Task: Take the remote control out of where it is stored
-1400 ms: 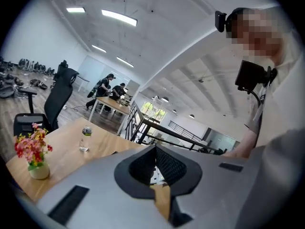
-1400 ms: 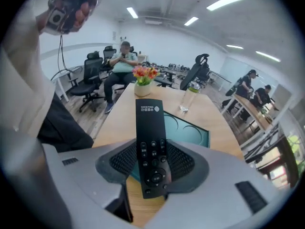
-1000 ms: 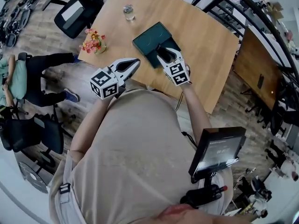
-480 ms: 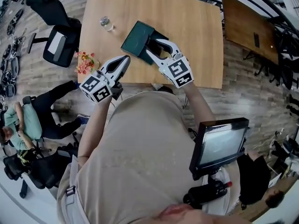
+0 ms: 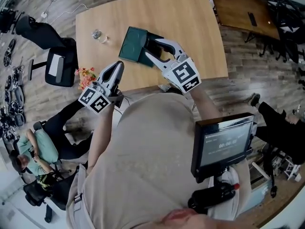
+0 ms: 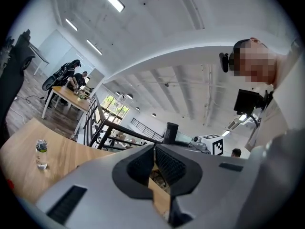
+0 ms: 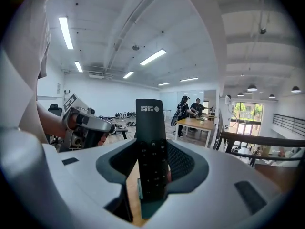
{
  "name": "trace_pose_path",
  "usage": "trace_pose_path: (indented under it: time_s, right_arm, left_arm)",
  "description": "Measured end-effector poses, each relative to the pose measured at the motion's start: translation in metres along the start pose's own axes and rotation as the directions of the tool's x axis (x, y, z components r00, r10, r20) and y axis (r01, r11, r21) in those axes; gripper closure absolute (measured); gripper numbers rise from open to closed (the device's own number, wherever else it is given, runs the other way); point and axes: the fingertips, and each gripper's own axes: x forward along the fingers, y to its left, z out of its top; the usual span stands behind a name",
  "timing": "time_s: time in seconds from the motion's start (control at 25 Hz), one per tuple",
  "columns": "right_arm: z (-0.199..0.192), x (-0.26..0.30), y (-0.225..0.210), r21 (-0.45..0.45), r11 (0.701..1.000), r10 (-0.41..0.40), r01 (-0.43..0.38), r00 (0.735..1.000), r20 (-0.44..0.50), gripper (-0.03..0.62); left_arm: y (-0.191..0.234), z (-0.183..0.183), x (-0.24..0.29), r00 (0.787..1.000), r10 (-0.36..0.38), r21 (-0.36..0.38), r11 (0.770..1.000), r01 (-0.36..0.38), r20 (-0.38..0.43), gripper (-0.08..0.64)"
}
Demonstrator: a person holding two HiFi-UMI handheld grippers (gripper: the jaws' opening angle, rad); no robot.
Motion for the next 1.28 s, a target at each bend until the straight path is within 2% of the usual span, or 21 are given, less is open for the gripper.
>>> trace_pose_path:
  time_s: [0.32, 0.52, 0.68, 0.84, 1.08, 1.28]
  right_arm:
    - [-0.001, -0.022, -0.017, 0.027, 0.997, -0.076, 0.075, 0.997, 0.014, 0.402]
    - [-0.002, -0.029, -0.024, 0.046, 0.991, -0.128, 0.128, 0.992, 0.003, 0.402]
    - [-0.011, -0.066, -0.032, 0.054, 0.987, -0.154, 0.153, 0.988, 0.007, 0.402]
    - [-0.022, -0.105, -0.048, 0.066, 0.984, -0.168, 0.167, 0.986, 0.016, 0.402]
    - [-0.039, -0.123, -0.080, 0.075, 0.984, -0.165, 0.162, 0.986, 0.035, 0.402]
    - [-0.059, -0.143, -0.118, 0.094, 0.984, -0.155, 0.151, 0.987, 0.035, 0.402]
  left_arm:
    - [0.013, -0.010, 0.009, 1.000, 0.000, -0.021, 1.000, 0.000, -0.010, 0.554]
    - [0.019, -0.013, 0.017, 0.999, -0.025, -0.033, 0.999, 0.023, -0.041, 0.554]
    - [-0.006, -0.032, 0.032, 0.998, -0.033, -0.030, 0.999, 0.031, -0.053, 0.554]
    - [-0.035, -0.046, 0.053, 0.998, -0.028, -0.015, 1.000, 0.027, -0.063, 0.554]
    - [-0.032, -0.064, 0.083, 0.997, 0.030, -0.030, 0.999, -0.032, -0.066, 0.554]
    - [-0.038, -0.078, 0.130, 0.996, 0.046, -0.032, 0.998, -0.048, -0.082, 0.554]
